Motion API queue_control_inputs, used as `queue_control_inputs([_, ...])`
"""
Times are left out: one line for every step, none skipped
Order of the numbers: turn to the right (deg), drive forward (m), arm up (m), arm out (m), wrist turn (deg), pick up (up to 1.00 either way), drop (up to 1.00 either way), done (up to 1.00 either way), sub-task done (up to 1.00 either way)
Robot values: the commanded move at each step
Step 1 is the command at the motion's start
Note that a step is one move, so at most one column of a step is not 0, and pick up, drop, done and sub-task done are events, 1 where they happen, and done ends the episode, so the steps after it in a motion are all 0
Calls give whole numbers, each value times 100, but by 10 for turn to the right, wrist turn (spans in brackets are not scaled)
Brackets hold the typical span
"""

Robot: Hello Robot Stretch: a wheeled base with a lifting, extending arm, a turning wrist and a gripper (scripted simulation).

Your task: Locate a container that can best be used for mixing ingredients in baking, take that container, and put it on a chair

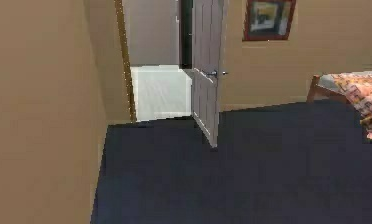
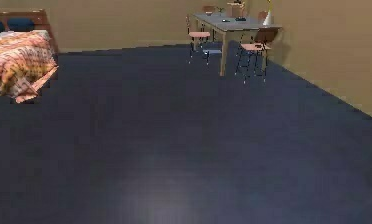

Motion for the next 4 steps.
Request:
queue_control_inputs([450,0,0,0,0,0,0,0,0])
queue_control_inputs([300,0,0,0,0,0,0,0,0])
queue_control_inputs([0,10,0,0,0,0,0,0,0])
queue_control_inputs([120,0,0,0,0,0,0,0,0])
